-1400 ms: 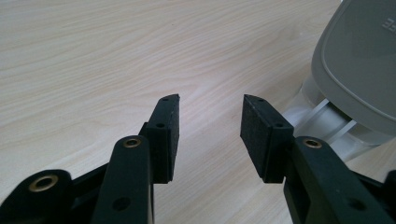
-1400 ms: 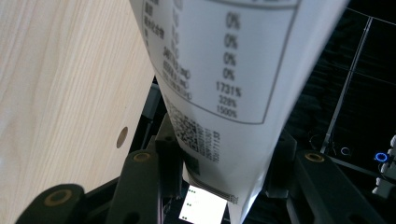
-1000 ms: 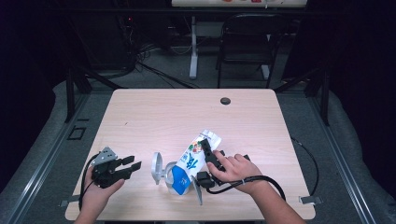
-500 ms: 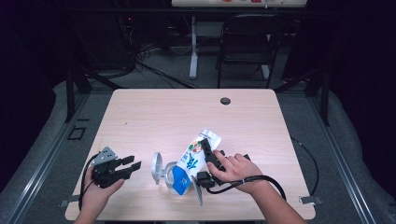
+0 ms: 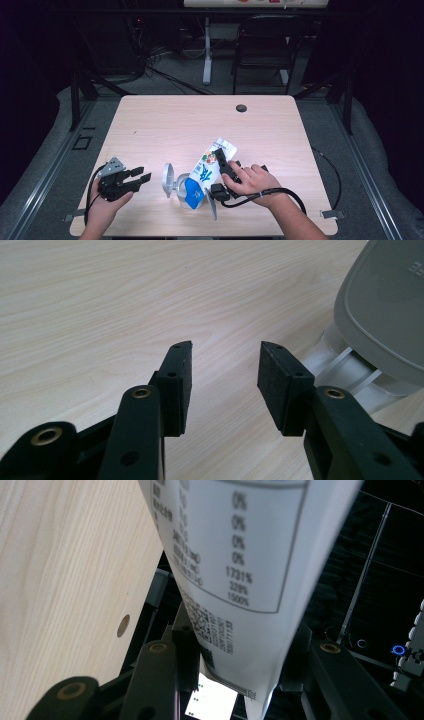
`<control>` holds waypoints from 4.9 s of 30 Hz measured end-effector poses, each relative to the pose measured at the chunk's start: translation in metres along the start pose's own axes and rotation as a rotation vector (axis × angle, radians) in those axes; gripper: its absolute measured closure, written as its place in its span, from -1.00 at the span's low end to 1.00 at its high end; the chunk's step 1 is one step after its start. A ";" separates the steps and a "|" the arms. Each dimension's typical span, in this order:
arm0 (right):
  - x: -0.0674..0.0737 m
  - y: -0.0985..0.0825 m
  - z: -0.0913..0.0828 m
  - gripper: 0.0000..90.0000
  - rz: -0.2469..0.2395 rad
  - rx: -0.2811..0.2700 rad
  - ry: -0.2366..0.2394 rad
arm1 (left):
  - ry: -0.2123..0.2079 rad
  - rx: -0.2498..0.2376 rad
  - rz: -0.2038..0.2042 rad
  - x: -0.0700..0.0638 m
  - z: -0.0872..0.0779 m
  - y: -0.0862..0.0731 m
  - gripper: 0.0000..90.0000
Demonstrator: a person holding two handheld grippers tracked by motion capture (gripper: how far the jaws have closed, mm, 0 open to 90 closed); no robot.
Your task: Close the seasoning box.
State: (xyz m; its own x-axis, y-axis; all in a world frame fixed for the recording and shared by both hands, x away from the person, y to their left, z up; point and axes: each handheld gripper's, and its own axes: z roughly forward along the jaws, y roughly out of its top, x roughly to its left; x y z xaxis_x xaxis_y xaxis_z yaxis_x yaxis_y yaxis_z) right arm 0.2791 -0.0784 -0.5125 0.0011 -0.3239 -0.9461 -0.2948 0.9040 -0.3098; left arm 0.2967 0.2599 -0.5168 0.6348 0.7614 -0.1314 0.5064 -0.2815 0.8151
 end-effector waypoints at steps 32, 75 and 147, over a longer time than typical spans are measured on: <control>0.000 -0.001 0.001 0.41 0.010 -0.017 -0.012 | 0.001 0.001 0.000 0.000 0.000 0.000 0.28; -0.002 -0.002 0.000 0.44 0.014 -0.025 -0.025 | 0.000 0.001 0.000 0.000 0.000 0.000 0.28; -0.008 -0.001 -0.001 0.46 -0.027 -0.034 -0.054 | 0.003 -0.007 -0.003 0.001 -0.001 0.000 0.28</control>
State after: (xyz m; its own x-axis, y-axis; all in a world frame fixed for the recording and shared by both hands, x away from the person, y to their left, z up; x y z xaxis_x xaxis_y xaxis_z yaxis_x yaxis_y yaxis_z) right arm 0.2784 -0.0768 -0.5043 0.0606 -0.3315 -0.9415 -0.3263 0.8848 -0.3326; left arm 0.2967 0.2608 -0.5160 0.6315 0.7641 -0.1316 0.5040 -0.2756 0.8185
